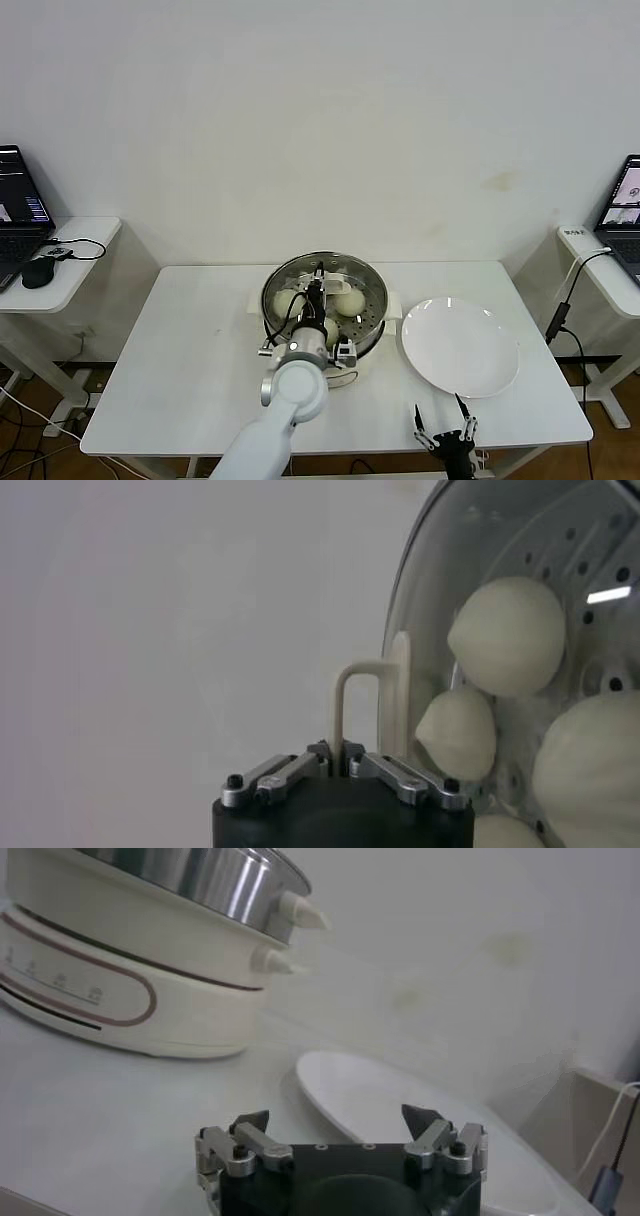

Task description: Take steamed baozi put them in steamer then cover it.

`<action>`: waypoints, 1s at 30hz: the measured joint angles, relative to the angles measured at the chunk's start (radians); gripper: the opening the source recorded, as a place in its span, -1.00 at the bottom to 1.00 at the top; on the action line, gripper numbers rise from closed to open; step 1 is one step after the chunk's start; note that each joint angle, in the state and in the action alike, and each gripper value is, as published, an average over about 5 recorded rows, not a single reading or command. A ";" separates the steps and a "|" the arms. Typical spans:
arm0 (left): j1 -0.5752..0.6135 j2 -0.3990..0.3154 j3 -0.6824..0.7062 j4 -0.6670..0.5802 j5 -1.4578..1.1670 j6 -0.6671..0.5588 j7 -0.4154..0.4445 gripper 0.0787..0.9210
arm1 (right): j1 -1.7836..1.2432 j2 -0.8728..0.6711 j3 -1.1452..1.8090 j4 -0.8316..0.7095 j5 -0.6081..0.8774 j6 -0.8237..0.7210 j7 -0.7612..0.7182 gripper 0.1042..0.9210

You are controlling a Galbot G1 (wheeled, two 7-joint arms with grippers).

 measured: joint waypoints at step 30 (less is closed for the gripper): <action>0.507 0.215 -0.278 -0.446 -0.688 -0.205 -0.304 0.77 | -0.045 -0.056 -0.031 0.066 0.091 -0.032 -0.037 0.76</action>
